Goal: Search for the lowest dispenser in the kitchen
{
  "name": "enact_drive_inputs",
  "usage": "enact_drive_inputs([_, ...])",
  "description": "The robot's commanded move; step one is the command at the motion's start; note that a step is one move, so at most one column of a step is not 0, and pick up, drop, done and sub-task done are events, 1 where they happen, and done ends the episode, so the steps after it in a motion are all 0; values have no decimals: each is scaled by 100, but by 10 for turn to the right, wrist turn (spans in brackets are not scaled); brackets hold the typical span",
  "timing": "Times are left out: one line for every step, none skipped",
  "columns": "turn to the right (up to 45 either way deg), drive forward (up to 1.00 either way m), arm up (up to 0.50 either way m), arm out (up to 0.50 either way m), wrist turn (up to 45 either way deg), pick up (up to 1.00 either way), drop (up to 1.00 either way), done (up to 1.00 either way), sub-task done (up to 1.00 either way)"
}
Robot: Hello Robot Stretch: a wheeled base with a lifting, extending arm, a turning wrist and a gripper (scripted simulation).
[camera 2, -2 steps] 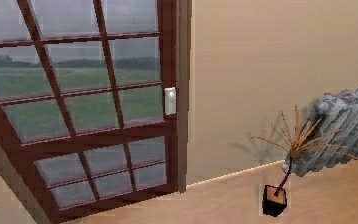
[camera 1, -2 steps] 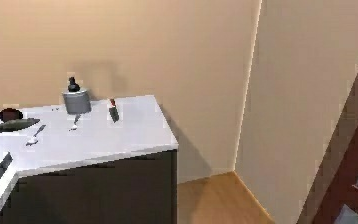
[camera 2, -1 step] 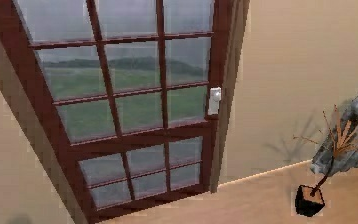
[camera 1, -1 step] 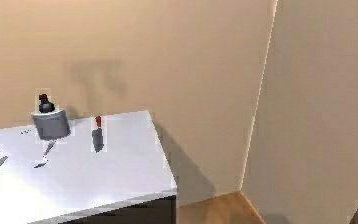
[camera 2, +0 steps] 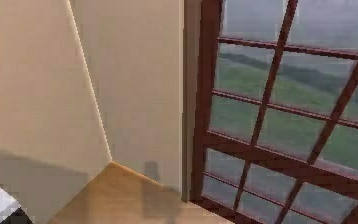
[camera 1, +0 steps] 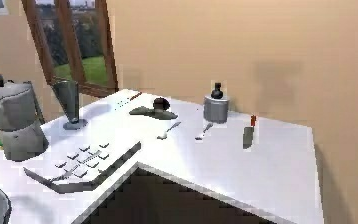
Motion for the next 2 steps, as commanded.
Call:
enact_drive_inputs([-450,0,0,0,0,0,0,0,0])
enact_drive_inputs([-450,0,0,0,0,0,0,0,0])
